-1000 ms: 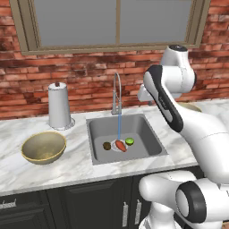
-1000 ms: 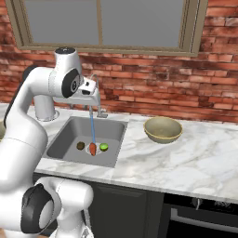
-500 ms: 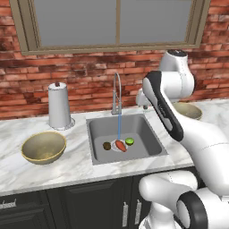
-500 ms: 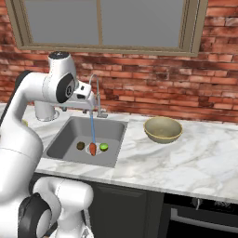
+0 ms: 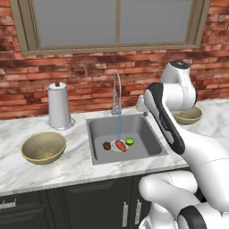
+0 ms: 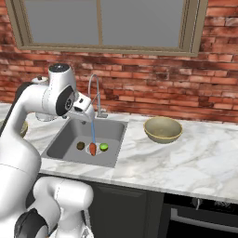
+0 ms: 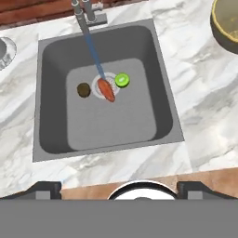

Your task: Pick the kiwis from the sink and place them in one bowl. Place the sweet potato in the other bowl. Then turn off the sink faucet.

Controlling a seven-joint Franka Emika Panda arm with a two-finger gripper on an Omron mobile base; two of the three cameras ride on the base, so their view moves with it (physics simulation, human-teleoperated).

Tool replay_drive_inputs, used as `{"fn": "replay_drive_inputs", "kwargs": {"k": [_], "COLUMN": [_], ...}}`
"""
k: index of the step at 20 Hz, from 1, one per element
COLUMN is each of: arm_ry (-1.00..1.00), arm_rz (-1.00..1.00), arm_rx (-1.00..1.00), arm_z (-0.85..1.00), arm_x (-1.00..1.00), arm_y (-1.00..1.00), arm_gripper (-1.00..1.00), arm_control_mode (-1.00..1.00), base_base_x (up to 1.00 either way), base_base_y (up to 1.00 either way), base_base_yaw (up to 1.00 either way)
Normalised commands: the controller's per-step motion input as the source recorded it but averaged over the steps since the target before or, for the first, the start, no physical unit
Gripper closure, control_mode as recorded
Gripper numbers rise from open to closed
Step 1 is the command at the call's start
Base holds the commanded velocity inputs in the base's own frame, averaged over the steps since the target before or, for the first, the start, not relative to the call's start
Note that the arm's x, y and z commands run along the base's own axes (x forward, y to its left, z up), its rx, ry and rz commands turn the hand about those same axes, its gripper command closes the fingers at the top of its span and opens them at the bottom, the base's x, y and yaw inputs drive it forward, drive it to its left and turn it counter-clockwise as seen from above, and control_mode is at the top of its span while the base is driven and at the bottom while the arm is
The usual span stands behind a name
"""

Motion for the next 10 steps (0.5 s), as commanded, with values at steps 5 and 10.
{"fn": "replay_drive_inputs", "kwargs": {"k": [5, 10], "arm_ry": [0.0, 0.0], "arm_rz": [-0.28, -0.28], "arm_rx": [0.08, 0.14], "arm_z": [-0.28, -0.23], "arm_x": [0.0, 0.0], "arm_y": [0.0, -0.01], "arm_gripper": [-1.0, -1.0], "arm_control_mode": [-1.0, -1.0], "base_base_x": [0.0, 0.0], "base_base_y": [0.0, 0.0], "base_base_yaw": [0.0, 0.0]}}
